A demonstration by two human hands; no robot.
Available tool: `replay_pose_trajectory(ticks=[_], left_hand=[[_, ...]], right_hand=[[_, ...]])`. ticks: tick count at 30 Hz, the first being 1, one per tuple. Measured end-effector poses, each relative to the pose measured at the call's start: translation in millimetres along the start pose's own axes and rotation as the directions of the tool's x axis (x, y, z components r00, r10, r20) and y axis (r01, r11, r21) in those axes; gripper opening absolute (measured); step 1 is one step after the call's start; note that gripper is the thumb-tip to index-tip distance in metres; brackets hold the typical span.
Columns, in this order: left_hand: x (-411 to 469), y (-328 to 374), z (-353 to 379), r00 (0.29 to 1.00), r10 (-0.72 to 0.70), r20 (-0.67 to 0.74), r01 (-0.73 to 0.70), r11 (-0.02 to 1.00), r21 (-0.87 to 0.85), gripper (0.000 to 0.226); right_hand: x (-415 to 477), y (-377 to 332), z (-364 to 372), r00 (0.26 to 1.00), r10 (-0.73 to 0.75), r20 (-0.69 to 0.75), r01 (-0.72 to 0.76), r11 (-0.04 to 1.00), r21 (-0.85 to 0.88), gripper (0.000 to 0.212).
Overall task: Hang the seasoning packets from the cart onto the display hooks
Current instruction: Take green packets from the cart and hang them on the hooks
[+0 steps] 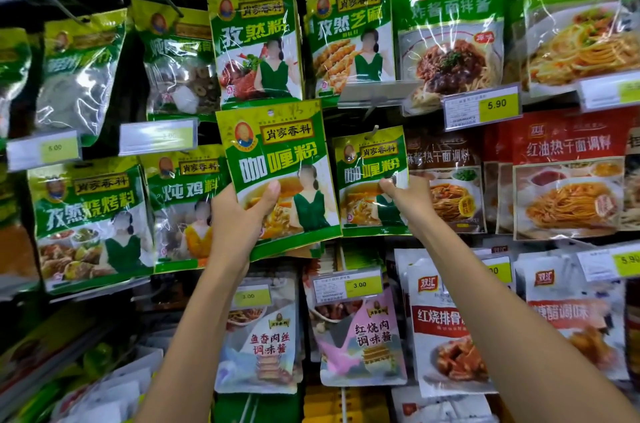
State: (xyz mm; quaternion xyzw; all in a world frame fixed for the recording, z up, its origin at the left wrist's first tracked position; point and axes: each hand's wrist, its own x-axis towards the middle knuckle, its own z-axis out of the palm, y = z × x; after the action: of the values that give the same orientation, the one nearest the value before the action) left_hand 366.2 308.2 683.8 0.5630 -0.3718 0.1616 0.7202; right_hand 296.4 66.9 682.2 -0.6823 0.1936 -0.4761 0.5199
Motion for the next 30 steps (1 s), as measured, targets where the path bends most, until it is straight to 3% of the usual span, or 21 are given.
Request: replay_pose_trajectory(ticks=[5, 7, 9, 12, 15, 18, 21, 24, 26, 28, 30], left_hand=[[-4, -1, -2, 1.0, -0.009, 0.021, 0.01, 1.0, -0.021, 0.013], [-9, -1, -1, 0.999, -0.017, 0.03, 0.018, 0.999, -0.033, 0.021], [-13, -4, 2, 0.998, -0.033, 0.051, 0.036, 0.998, -0.054, 0.032], [-22, -8, 13, 0.992, -0.058, 0.115, 0.066, 0.995, -0.071, 0.046], [-31, -8, 32, 0.986, -0.076, 0.15, 0.086, 0.995, -0.058, 0.043], [-41, -7, 54, 0.972, -0.09, 0.217, 0.109, 0.991, -0.079, 0.035], [-46, -4, 64, 0.964, -0.069, 0.257, 0.086, 0.995, -0.056, 0.022], [-41, 2, 62, 0.976, -0.055, 0.212, 0.025, 0.989, 0.144, 0.03], [-29, 8, 55, 0.988, 0.151, 0.021, -0.15, 0.938, 0.311, 0.03], [-11, 17, 46, 0.871, 0.48, -0.104, -0.362, 0.772, 0.522, 0.023], [10, 23, 42, 0.727, 0.681, -0.083, -0.444, 0.559, 0.7, 0.024]], right_hand=[[-1, 10, -9, 0.992, -0.037, 0.118, 0.041, 0.999, -0.031, 0.024], [-8, 13, -16, 0.997, -0.063, 0.041, 0.069, 0.986, -0.152, 0.041], [-23, 10, -24, 0.982, -0.16, -0.1, 0.137, 0.969, -0.207, 0.04], [-52, 2, -32, 0.965, -0.238, -0.111, 0.233, 0.971, -0.054, 0.026], [-78, -14, -29, 0.969, -0.191, 0.157, 0.152, 0.961, 0.229, 0.034], [-88, -22, -25, 0.958, -0.167, 0.232, 0.126, 0.975, 0.184, 0.043], [-90, -23, -28, 0.965, -0.145, 0.216, 0.094, 0.969, 0.229, 0.034], [-87, -20, -31, 0.967, -0.14, 0.213, 0.083, 0.963, 0.257, 0.026], [-83, -16, -33, 0.973, -0.112, 0.204, 0.053, 0.96, 0.274, 0.02], [-79, -13, -35, 0.977, -0.099, 0.189, 0.044, 0.96, 0.277, 0.02], [-76, -11, -37, 0.983, -0.094, 0.16, 0.049, 0.964, 0.262, 0.025]])
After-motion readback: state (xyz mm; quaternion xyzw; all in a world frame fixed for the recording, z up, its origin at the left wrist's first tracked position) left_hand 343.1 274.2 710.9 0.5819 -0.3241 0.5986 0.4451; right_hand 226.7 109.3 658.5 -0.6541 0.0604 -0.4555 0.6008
